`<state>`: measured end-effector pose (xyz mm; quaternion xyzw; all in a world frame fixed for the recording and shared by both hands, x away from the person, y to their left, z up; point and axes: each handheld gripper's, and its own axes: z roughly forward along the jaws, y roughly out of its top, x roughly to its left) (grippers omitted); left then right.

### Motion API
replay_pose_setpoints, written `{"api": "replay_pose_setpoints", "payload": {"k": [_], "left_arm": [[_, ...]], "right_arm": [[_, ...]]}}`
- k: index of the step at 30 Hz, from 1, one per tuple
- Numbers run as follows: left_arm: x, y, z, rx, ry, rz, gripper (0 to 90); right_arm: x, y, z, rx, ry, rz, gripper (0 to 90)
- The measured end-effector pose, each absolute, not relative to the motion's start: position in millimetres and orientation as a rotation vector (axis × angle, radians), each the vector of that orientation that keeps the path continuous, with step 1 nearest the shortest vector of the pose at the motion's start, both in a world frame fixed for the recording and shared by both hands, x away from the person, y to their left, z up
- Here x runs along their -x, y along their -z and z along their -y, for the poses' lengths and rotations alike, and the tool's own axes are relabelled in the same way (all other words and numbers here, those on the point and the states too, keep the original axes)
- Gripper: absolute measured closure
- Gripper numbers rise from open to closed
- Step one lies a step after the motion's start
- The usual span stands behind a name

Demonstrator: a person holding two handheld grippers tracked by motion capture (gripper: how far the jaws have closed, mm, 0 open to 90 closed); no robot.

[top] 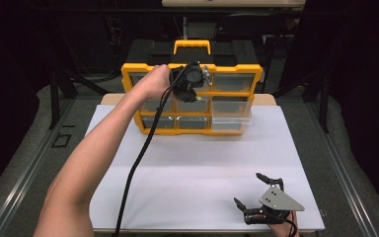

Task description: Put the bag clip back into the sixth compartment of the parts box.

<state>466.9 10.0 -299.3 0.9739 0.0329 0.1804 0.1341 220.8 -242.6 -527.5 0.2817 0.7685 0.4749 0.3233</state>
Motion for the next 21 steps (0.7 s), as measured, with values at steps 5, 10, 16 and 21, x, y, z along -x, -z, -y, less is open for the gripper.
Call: {"api": "replay_pose_setpoints", "payload": {"k": [5, 10, 16, 21], "left_arm": [[-467, 294, -8, -2.816, -0.531, -0.09, 80.3], [-467, 294, -6, -2.813, -0.538, -0.086, 80.3], [-467, 292, -3, -2.796, -0.533, -0.079, 80.4], [-466, 287, 2, -2.789, -0.537, -0.064, 80.4]], "right_arm": [[-221, 527, 243, -0.738, -1.247, -2.016, 0.6], [-221, 527, 243, -0.739, -1.247, -2.016, 0.6], [-221, 527, 243, -0.74, -1.244, -2.016, 0.6], [-221, 527, 243, -0.74, -1.244, -2.017, 0.6]]}}
